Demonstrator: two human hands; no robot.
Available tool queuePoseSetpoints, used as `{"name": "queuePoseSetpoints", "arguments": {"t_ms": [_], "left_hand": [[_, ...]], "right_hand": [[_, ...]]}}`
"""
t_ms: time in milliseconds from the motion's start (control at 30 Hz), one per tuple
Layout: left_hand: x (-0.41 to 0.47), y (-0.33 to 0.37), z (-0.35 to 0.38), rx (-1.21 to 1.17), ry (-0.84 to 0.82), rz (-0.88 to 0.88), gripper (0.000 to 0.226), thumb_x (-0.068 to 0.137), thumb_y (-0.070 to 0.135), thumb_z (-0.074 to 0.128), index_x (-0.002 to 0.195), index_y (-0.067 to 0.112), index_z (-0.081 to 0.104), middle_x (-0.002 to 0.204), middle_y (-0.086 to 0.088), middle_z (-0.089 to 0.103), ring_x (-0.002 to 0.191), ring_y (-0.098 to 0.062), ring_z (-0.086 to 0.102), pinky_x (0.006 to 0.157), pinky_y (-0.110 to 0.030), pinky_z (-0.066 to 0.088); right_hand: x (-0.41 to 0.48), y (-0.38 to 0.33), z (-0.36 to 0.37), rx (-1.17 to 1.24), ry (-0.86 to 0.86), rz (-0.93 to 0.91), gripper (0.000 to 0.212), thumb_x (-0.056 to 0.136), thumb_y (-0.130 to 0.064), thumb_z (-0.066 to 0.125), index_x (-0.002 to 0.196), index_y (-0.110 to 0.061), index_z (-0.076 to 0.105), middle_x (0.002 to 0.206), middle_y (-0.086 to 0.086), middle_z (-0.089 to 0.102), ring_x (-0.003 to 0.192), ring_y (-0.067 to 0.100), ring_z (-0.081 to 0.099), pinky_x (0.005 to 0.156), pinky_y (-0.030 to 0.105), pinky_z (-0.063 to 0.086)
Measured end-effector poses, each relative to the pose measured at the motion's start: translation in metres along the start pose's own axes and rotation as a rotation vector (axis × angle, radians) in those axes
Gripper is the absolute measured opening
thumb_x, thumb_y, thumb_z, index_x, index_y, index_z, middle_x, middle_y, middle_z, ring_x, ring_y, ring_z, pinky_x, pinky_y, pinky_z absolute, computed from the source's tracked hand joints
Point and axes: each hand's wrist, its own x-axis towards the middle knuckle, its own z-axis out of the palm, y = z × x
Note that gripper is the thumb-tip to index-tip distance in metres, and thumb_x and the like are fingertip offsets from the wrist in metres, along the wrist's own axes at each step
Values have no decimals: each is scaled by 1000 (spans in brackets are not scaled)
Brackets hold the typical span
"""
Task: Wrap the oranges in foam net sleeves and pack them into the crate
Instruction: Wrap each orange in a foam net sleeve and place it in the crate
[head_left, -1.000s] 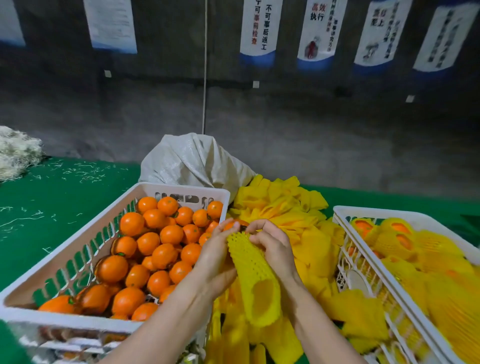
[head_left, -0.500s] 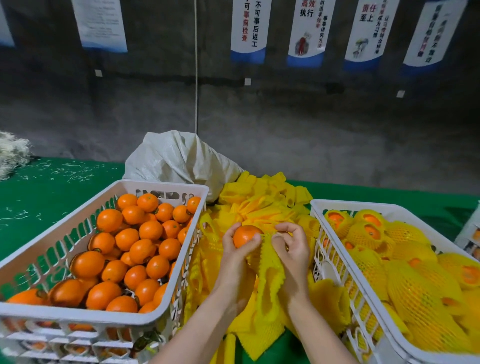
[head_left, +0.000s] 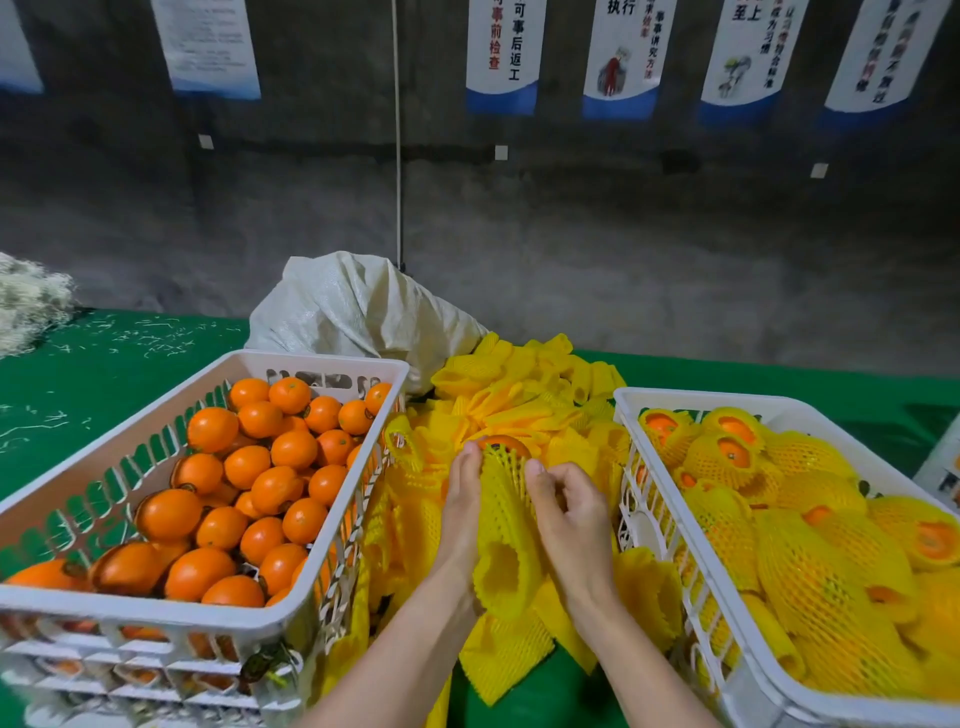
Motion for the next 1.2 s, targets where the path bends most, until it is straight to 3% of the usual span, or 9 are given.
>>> {"name": "queuePoseSetpoints", "arguments": {"t_ms": [100, 233, 400, 667, 867, 967, 1067, 1133, 1200], "left_hand": [[2, -6, 0, -56, 35, -90, 53, 94, 57, 39, 127, 20, 58, 123, -11, 64, 112, -26, 61, 88, -36, 50], [3, -12, -4, -126, -149, -177, 46, 91, 59, 41, 93, 22, 67, 83, -2, 76, 74, -16, 72, 53, -24, 55], [6, -9, -12, -152, -349, -216, 77, 71, 73, 35, 126, 24, 58, 115, -1, 70, 103, -18, 68, 71, -29, 57], [4, -11, -13, -279, -441, -283, 58, 67, 54, 62, 112, 17, 65, 110, -8, 72, 96, -22, 70, 68, -35, 59], [5, -11, -8, -460, -415, -284, 49, 70, 55, 59, 87, 13, 79, 100, -11, 73, 86, -22, 72, 66, -32, 57], [5, -12, -5, -401, -346, -266, 53, 71, 58, 57, 94, 15, 78, 104, -9, 73, 90, -22, 71, 73, -36, 54], [6, -10, -2, -242, -186, -172, 35, 78, 58, 55, 92, 28, 66, 88, 1, 75, 91, -20, 68, 82, -37, 51], [6, -9, 3, -106, -103, -112, 27, 85, 60, 51, 85, 34, 57, 84, 9, 69, 87, -12, 62, 81, -34, 48], [9, -12, 6, 16, -35, -17, 37, 89, 62, 44, 76, 30, 57, 78, 14, 63, 77, -6, 59, 71, -28, 45]], "right_hand": [[9, 2, -5, 35, 29, -96, 28, 92, -18, 54, 65, -16, 44, 58, -9, 39, 53, 2, 36, 53, 17, 31], [25, 1, -10, 75, 21, -90, 31, 94, -16, 51, 64, -17, 44, 59, -9, 39, 54, 0, 38, 53, 15, 32], [30, 3, -14, 93, -41, -94, 30, 95, -19, 51, 65, -15, 45, 54, -12, 38, 51, -2, 38, 51, 12, 31], [38, 7, -18, 115, 2, -28, 28, 92, -21, 56, 66, -12, 50, 60, -6, 46, 52, -3, 42, 53, 11, 34], [30, 16, -17, 29, -111, 0, 36, 93, -25, 51, 58, -18, 47, 48, -14, 47, 48, -2, 43, 49, 13, 32], [26, 17, -16, 126, -188, 212, 36, 93, -37, 43, 86, -10, 66, 84, 6, 69, 72, 0, 62, 65, 16, 49], [24, 14, -24, 252, -326, 580, 73, 77, -68, 38, 115, -10, 61, 111, 12, 67, 102, 18, 63, 92, 35, 51], [22, 11, -27, 230, -407, 592, 76, 58, -83, 38, 95, -20, 61, 82, -7, 71, 78, 3, 66, 74, 22, 53], [17, 5, -23, 57, -370, 525, 90, 38, -92, 37, 98, -29, 59, 92, -10, 69, 86, 2, 62, 79, 24, 51]]}}
